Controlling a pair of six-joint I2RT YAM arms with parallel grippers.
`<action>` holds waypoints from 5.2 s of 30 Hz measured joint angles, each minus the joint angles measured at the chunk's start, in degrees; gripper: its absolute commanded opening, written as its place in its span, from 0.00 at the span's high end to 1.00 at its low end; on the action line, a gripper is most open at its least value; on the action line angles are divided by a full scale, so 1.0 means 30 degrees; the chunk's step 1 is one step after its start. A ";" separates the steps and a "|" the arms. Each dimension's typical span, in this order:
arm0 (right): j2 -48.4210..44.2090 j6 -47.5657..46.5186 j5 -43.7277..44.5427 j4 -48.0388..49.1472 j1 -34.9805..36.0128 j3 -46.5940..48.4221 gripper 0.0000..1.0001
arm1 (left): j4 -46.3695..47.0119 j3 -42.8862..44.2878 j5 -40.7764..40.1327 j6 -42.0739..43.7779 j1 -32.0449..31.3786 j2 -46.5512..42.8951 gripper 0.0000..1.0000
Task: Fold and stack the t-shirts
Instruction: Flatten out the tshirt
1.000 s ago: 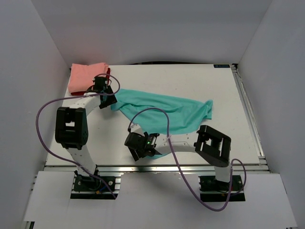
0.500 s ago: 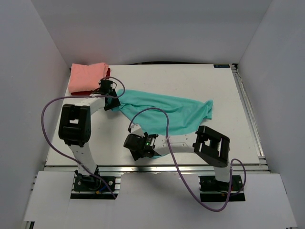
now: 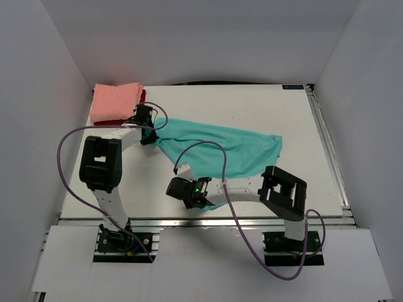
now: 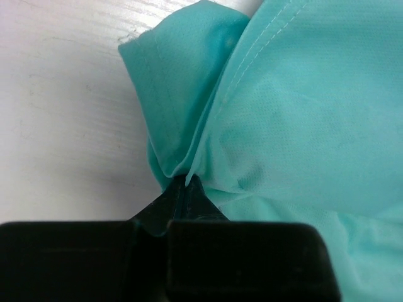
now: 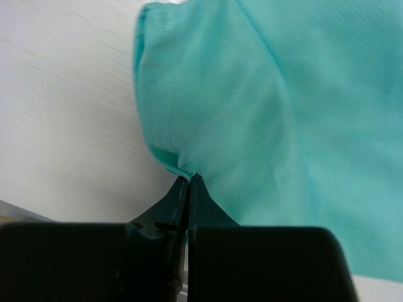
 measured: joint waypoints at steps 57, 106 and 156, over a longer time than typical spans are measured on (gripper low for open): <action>-1.0936 -1.2014 0.5829 -0.8327 -0.6302 1.6815 1.00 | -1.4739 1.1475 0.1887 -0.2033 -0.0087 -0.8451 1.00; -0.1180 -1.0185 -0.9559 -0.1319 -2.2505 0.6907 0.24 | -0.8582 0.6841 0.2470 0.0590 0.1107 -0.0962 0.37; -0.0583 -1.0200 -0.9573 0.0801 -2.2498 0.5785 0.31 | -0.5253 0.8357 0.0590 -0.0663 -0.0656 0.5100 1.00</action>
